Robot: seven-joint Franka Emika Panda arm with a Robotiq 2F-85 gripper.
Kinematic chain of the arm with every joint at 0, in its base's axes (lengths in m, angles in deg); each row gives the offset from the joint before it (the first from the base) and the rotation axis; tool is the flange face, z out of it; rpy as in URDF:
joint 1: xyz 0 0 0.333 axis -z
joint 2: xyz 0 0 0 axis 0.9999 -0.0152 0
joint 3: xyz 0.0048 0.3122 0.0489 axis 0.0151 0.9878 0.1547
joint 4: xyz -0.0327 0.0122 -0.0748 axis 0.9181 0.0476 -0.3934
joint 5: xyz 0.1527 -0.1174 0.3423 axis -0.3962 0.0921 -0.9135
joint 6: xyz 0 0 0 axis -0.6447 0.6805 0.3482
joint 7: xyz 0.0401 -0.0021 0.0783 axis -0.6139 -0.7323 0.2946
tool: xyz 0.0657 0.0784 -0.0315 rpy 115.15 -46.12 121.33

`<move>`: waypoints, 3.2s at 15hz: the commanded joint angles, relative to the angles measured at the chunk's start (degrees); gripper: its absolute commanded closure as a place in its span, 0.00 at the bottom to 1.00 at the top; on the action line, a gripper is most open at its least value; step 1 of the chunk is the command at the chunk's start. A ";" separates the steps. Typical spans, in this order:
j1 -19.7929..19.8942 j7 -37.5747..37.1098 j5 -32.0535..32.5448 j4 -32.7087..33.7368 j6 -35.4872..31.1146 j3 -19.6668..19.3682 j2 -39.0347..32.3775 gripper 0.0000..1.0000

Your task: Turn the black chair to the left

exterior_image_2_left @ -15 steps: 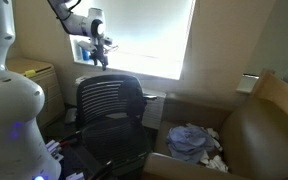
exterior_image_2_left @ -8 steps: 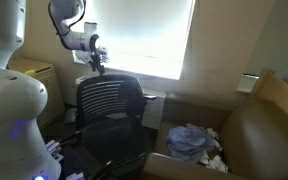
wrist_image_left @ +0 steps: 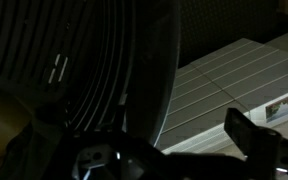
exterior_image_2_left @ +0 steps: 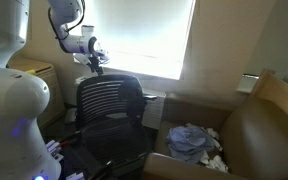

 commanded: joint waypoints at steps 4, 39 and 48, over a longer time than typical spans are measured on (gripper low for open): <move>-0.24 -1.39 -0.50 -0.04 2.27 -1.97 -1.10 0.00; 2.60 23.93 6.36 4.80 33.26 0.73 0.14 0.88; 2.26 5.82 5.87 6.68 13.43 -2.80 -4.16 0.88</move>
